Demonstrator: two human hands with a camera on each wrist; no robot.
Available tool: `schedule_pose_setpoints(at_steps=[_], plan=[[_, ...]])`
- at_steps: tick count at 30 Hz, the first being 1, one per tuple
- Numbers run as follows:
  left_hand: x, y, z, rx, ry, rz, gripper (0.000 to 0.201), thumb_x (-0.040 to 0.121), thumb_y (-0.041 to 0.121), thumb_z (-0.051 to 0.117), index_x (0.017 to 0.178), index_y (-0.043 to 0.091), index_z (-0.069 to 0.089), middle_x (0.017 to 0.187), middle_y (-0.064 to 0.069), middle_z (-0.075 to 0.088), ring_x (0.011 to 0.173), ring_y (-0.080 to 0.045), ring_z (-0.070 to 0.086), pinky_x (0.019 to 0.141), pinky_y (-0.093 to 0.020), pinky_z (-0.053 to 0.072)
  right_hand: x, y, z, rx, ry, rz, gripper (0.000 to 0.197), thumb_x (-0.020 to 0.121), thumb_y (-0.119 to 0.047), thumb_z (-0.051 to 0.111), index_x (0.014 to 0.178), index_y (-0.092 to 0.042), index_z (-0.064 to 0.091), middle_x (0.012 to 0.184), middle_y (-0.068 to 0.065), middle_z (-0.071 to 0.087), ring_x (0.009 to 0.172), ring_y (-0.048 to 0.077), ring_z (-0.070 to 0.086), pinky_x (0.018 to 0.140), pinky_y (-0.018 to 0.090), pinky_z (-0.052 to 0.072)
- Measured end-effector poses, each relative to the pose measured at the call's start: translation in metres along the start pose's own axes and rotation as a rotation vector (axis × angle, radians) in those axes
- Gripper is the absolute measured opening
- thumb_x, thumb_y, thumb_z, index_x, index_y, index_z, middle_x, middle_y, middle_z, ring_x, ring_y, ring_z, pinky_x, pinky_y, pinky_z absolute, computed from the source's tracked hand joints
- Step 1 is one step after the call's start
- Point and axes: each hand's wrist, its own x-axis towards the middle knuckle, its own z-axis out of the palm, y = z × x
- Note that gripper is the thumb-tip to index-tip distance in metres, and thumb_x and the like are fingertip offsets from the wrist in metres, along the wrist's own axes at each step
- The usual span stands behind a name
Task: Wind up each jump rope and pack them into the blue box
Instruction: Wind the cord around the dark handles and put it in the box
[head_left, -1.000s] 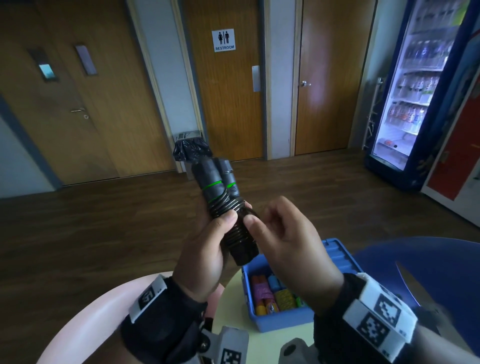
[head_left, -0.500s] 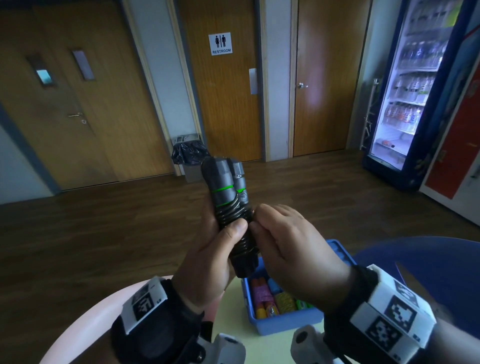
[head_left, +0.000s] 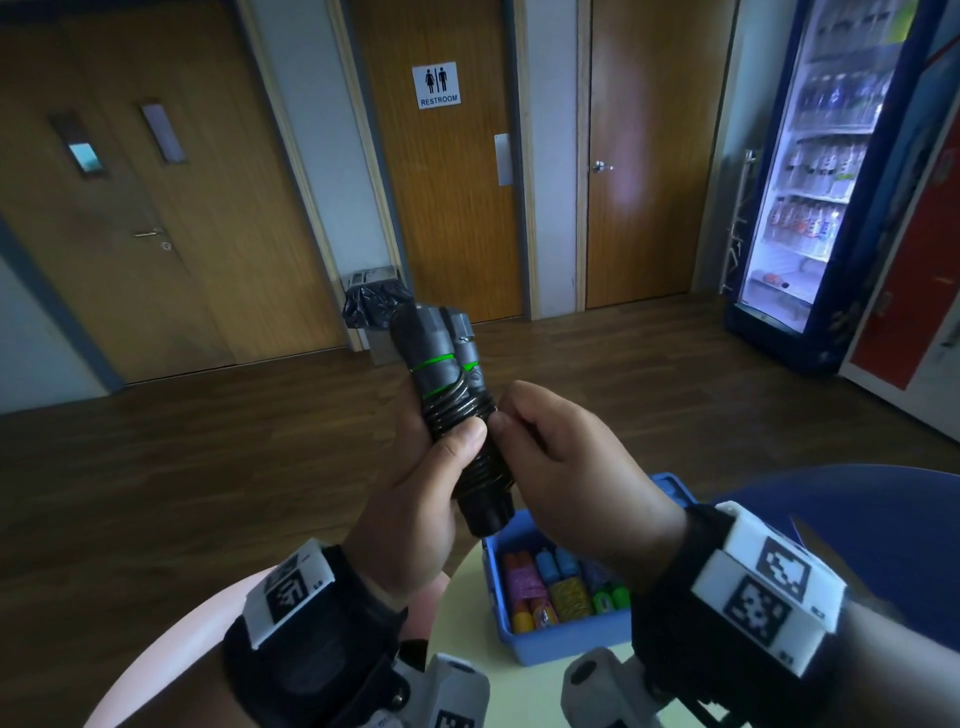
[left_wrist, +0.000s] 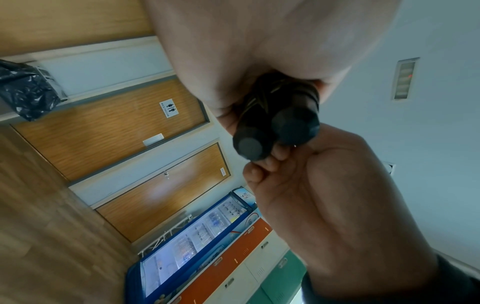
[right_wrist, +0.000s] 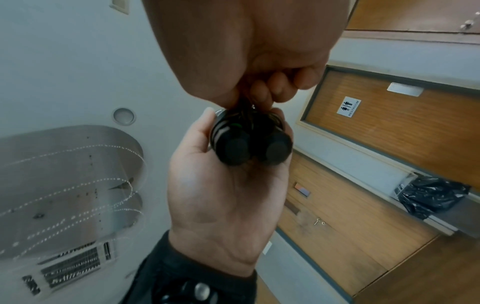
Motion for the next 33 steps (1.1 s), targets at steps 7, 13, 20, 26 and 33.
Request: schedule_pose_setpoints(at_steps=[7,13,20,26,33], plan=[[0.004,0.005,-0.007,0.077,0.032,0.010,0.066,0.073,0.038,0.063,0.129,0.003,0.053,0.107,-0.017,0.068,0.100,-0.031,0.066,0.084,-0.044,0.052,0.008,0.012,-0.007,0.245,-0.140,0.048,0.033,0.089,-0.032,0.057,0.073,-0.003,0.054,0.068,0.003,0.053,0.067,0.014,0.048,0.065,0.033,0.041],[0.014,0.001,-0.002,-0.064,-0.049,-0.109,0.057,0.084,0.039,0.051,0.123,-0.001,0.061,0.121,-0.021,0.063,0.108,-0.036,0.058,0.091,-0.055,0.048,0.003,0.031,0.012,0.739,-0.129,0.445,0.065,0.076,-0.065,0.068,0.113,-0.011,0.066,0.111,0.007,0.072,0.106,0.026,0.066,0.097,0.055,0.050],[0.025,0.000,-0.008,0.315,-0.085,-0.060,0.074,0.084,0.041,0.059,0.152,0.029,0.033,0.131,0.005,0.063,0.120,-0.015,0.060,0.100,-0.037,0.048,-0.007,0.031,0.004,1.103,-0.257,0.557,0.051,0.094,-0.042,0.054,0.131,-0.006,0.057,0.116,0.021,0.065,0.101,0.033,0.064,0.083,0.049,0.056],[0.016,0.009,-0.003,0.468,-0.229,0.122,0.063,0.092,0.009,0.054,0.146,0.036,0.037,0.134,0.000,0.060,0.120,-0.018,0.060,0.101,-0.031,0.046,-0.015,0.031,-0.004,1.057,-0.220,0.509,0.050,0.093,-0.039,0.055,0.134,-0.011,0.051,0.109,0.020,0.058,0.092,0.036,0.056,0.065,0.036,0.042],[0.012,0.030,0.008,0.533,-0.309,0.146,0.027,0.083,0.006,0.055,0.110,0.010,0.056,0.083,0.005,0.056,0.069,-0.001,0.050,0.066,-0.012,0.044,-0.023,0.027,-0.016,1.103,-0.313,0.442,0.047,0.090,-0.026,0.047,0.135,-0.015,0.052,0.111,0.021,0.060,0.096,0.039,0.063,0.067,0.044,0.053]])
